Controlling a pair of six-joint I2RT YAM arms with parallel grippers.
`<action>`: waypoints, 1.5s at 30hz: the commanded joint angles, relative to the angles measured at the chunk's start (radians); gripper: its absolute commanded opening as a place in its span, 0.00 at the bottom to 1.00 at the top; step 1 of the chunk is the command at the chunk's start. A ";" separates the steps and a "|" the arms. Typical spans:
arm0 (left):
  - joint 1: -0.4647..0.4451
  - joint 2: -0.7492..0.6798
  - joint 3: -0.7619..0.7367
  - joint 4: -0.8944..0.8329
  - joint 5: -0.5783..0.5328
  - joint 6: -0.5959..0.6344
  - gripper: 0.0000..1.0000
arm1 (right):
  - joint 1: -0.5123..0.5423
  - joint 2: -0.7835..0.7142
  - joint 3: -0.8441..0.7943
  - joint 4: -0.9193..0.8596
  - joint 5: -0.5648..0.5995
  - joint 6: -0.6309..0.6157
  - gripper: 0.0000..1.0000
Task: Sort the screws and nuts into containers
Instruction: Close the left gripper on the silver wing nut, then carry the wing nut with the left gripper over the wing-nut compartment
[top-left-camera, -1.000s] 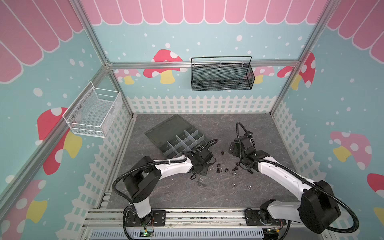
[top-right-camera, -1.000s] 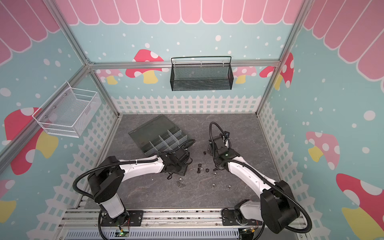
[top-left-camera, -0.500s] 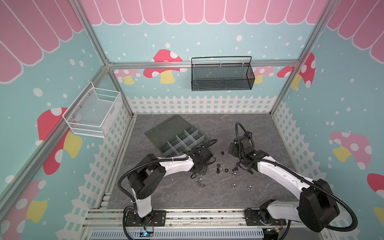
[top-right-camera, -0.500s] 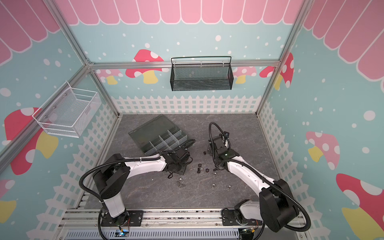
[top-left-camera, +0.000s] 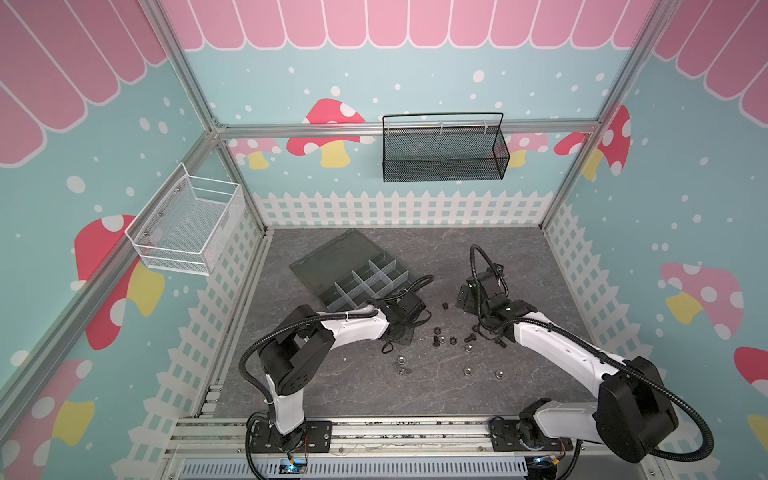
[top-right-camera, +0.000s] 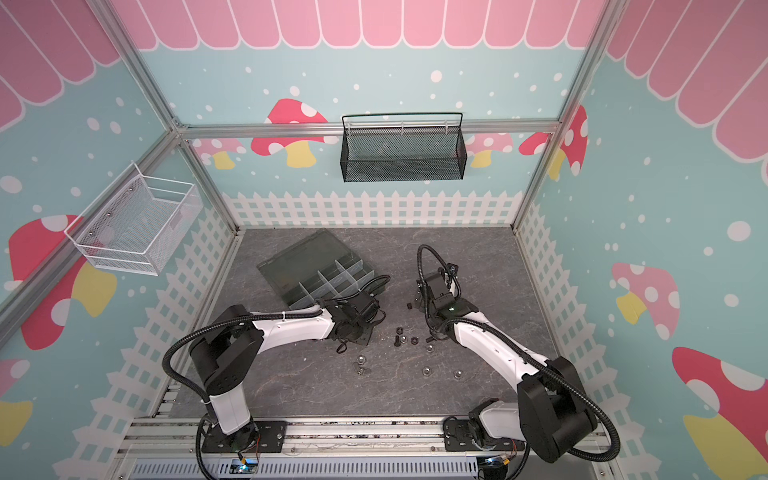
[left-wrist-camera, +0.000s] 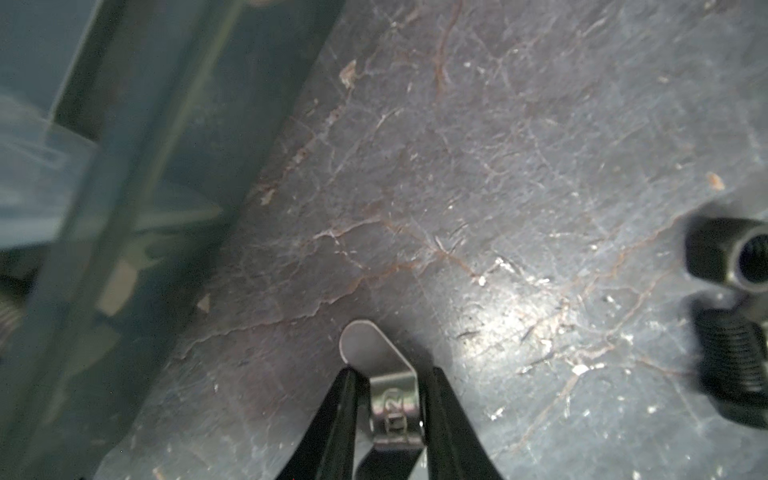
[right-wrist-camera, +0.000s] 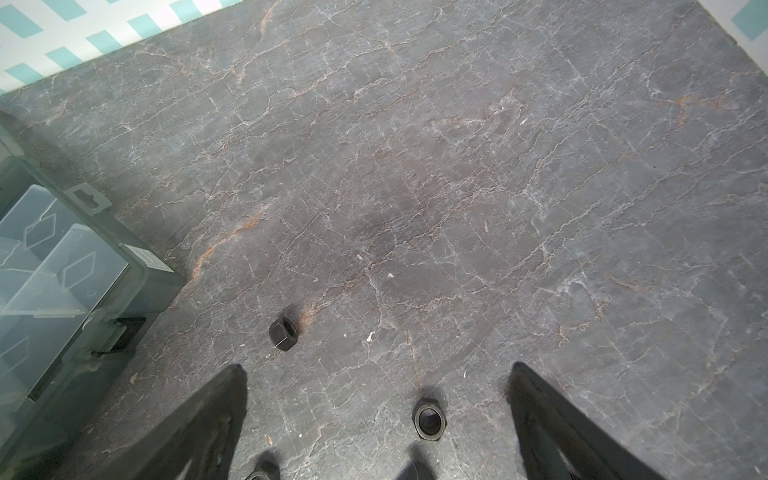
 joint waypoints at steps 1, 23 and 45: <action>0.004 0.036 -0.010 -0.008 0.020 0.002 0.21 | -0.009 0.022 0.001 0.006 -0.002 0.016 0.99; 0.003 -0.102 0.059 0.036 -0.051 0.126 0.04 | -0.008 -0.012 0.008 -0.019 0.010 -0.004 0.99; 0.147 -0.011 0.257 0.136 -0.005 0.534 0.04 | -0.011 -0.075 -0.027 -0.028 0.025 0.019 0.99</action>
